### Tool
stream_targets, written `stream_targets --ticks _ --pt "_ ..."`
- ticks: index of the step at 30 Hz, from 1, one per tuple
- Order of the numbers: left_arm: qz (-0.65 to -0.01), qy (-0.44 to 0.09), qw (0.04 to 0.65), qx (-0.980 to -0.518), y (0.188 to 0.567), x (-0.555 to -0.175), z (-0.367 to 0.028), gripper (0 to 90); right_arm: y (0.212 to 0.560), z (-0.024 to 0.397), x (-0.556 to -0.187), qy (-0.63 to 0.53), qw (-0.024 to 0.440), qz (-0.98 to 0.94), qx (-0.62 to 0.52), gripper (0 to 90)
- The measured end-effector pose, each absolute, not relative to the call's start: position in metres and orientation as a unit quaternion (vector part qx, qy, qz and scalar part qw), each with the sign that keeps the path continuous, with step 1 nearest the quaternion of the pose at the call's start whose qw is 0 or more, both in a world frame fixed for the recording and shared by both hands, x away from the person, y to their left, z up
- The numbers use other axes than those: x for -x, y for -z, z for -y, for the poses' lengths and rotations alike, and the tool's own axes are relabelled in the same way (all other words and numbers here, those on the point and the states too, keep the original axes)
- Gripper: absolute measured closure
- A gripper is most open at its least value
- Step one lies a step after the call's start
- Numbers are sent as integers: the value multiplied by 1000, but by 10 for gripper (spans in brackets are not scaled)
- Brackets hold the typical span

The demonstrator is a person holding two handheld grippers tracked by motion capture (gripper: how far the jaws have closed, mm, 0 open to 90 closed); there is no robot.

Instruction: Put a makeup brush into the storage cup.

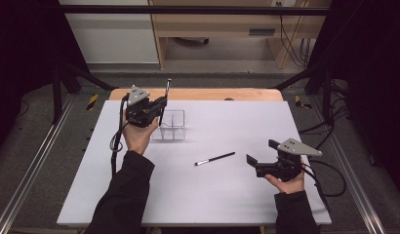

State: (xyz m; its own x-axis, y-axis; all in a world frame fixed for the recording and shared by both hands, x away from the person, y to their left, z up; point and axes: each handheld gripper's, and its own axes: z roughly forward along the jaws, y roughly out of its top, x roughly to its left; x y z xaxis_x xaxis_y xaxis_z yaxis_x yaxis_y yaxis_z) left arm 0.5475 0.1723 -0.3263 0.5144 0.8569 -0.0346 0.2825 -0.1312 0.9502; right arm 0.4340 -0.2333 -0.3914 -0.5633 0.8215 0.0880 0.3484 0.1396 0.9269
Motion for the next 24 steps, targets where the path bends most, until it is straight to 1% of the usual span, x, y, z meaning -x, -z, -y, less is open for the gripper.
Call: stream_targets --ticks 12,24 --pt "-416 -277 523 -691 329 -564 -172 832 393 232 -435 -513 228 -721 -406 25" --pt "-427 -278 514 -690 334 -582 -169 832 392 233 -435 -515 229 -719 -407 27"
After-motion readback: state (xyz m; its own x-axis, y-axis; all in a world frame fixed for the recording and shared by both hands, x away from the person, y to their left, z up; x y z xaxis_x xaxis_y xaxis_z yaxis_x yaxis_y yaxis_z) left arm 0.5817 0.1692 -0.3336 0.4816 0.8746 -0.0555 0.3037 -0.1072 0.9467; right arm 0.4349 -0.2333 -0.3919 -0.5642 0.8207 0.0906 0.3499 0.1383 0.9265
